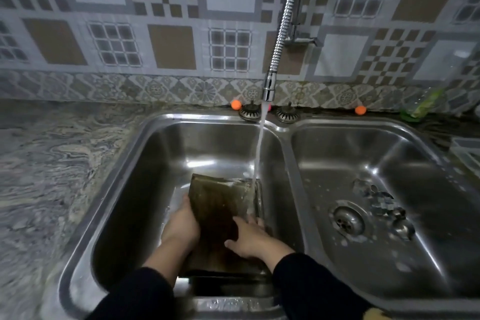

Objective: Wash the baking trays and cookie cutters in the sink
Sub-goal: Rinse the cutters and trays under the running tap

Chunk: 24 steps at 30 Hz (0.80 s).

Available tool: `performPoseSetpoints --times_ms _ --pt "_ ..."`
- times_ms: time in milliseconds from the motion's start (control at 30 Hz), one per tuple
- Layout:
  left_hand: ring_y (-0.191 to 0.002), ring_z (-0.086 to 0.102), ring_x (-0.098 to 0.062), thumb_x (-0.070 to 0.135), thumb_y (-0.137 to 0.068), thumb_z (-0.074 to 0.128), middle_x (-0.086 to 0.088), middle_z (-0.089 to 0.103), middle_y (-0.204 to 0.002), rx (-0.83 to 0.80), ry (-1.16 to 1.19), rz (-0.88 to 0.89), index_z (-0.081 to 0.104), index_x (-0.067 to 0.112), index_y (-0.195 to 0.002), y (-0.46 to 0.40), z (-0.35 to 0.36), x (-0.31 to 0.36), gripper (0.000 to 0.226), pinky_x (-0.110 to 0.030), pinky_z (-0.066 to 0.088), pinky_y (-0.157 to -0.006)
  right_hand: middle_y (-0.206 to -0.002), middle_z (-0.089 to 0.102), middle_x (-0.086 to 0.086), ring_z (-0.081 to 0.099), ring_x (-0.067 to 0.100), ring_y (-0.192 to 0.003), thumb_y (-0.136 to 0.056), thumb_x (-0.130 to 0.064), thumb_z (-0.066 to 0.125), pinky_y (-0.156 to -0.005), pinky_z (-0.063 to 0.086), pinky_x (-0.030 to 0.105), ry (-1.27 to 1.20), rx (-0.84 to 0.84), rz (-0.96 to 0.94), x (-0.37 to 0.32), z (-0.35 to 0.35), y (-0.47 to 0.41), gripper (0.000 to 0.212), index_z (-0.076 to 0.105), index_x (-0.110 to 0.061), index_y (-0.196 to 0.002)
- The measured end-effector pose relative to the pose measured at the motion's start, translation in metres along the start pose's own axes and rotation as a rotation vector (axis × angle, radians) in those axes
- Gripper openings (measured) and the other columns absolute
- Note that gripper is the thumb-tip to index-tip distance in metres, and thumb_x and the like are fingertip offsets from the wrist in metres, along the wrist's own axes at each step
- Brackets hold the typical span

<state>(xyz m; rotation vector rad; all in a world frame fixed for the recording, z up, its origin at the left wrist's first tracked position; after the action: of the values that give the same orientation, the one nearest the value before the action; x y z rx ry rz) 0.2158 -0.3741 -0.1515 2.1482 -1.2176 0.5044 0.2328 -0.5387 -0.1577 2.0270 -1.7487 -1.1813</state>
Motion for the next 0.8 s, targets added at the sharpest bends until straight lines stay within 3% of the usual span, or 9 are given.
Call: performPoseSetpoints --times_ms 167,300,400,567,667,800 --pt "-0.1 0.062 -0.026 0.032 -0.1 0.03 -0.006 0.064 -0.111 0.103 -0.167 0.052 0.042 0.032 -0.132 0.011 -0.008 0.017 0.035 -0.035 0.05 -0.085 -0.16 0.007 0.006 0.005 0.031 -0.147 -0.095 -0.04 0.05 -0.119 0.016 0.044 -0.128 0.099 0.02 0.005 0.0 -0.008 0.066 0.019 -0.027 -0.151" --pt "-0.103 0.062 -0.028 0.021 -0.101 0.03 -0.01 0.063 -0.114 0.136 -0.115 0.11 0.024 0.026 -0.148 0.015 -0.009 0.036 0.048 -0.037 0.05 -0.085 -0.157 0.023 0.002 0.017 0.03 -0.145 -0.094 -0.04 0.051 -0.117 0.023 0.043 -0.203 0.162 0.032 0.004 0.001 -0.008 0.06 0.027 -0.03 -0.148" --pt "-0.105 0.061 -0.03 0.018 -0.098 0.035 -0.01 0.064 -0.115 0.127 0.02 0.118 0.042 0.022 -0.138 0.013 -0.012 0.036 0.04 -0.034 0.048 -0.087 -0.156 0.025 0.002 0.016 0.029 -0.145 -0.095 -0.043 0.047 -0.117 0.022 0.043 -0.208 0.193 -0.003 0.002 -0.003 -0.001 0.055 0.03 -0.032 -0.146" --pt "-0.09 0.058 -0.021 0.018 -0.098 0.041 -0.006 0.065 -0.103 0.083 0.302 0.065 0.058 0.023 -0.121 0.016 -0.035 0.011 0.029 -0.031 0.045 -0.081 -0.16 -0.008 0.009 -0.018 0.027 -0.145 -0.099 -0.054 0.02 -0.118 -0.006 0.05 0.208 0.106 -0.094 -0.012 -0.012 0.032 0.06 0.006 -0.031 -0.153" --pt "-0.091 0.057 -0.019 0.013 -0.1 0.037 -0.003 0.062 -0.098 0.073 0.379 0.053 0.057 0.022 -0.127 0.024 -0.036 0.001 0.035 -0.029 0.044 -0.084 -0.159 -0.012 0.008 -0.021 0.025 -0.144 -0.096 -0.06 0.015 -0.115 -0.011 0.054 0.371 0.097 -0.063 -0.021 -0.023 0.047 0.064 0.002 -0.031 -0.152" --pt "-0.089 0.06 -0.007 0.005 -0.101 0.032 0.005 0.065 -0.096 0.013 0.617 0.099 0.055 0.033 -0.124 0.04 -0.023 0.011 0.043 -0.014 0.044 -0.072 -0.16 -0.009 0.011 -0.018 0.031 -0.145 -0.095 -0.061 0.006 -0.111 -0.016 0.059 0.545 0.195 0.01 -0.027 -0.048 0.037 0.067 0.001 -0.028 -0.153"
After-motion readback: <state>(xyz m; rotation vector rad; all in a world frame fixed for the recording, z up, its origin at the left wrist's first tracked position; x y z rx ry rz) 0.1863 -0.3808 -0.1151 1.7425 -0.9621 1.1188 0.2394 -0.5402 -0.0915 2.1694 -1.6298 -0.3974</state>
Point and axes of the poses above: each hand's wrist, its own y-axis away from the middle knuckle, its own z-axis out of the palm, x = y × z, the point moved 1 cm from there along -y, towards the middle knuckle
